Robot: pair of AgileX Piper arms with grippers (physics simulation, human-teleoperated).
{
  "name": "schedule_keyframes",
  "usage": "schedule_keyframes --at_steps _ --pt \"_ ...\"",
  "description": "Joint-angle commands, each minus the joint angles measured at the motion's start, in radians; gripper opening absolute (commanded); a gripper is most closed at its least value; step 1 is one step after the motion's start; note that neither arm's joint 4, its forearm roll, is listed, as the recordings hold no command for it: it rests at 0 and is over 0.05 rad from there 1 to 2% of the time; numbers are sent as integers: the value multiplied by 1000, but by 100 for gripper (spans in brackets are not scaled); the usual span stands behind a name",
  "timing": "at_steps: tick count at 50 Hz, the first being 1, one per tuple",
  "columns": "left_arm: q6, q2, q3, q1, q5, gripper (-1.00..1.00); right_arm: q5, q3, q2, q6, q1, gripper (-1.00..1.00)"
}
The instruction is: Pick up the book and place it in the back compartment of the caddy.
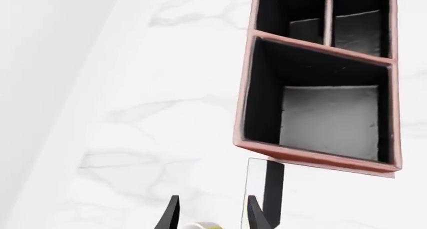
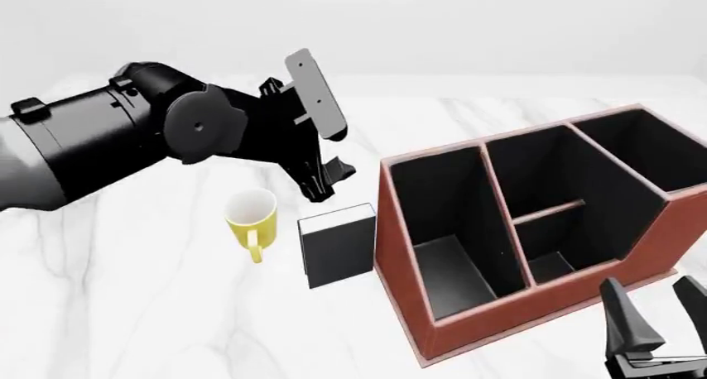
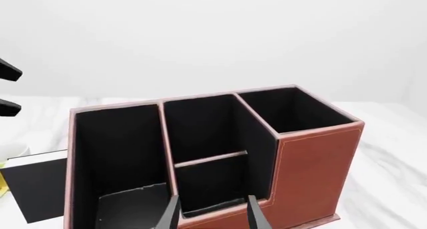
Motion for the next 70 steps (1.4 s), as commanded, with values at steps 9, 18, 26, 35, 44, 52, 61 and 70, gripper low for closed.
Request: schedule_keyframes --at_steps 9,18,26,35,44,52,61,70 --pt "-81 19 147 -61 -132 100 -5 0 6 -1 7 100" --pt "-98 60 194 -76 -203 100 -3 -1 7 -1 7 100" --pt "-93 111 218 -61 -257 100 -4 0 8 1 8 100" --pt "-83 148 226 -42 -288 100 -5 -1 12 2 13 100" --pt "-114 171 237 -56 -327 100 -13 -1 23 4 8 100" --pt "-95 191 255 -24 -352 100 -22 0 35 5 8 100" --pt "-97 203 265 -20 -368 100 -40 0 58 4 4 100" --pt "-110 225 271 -32 -385 100 -29 0 46 2 6 100"
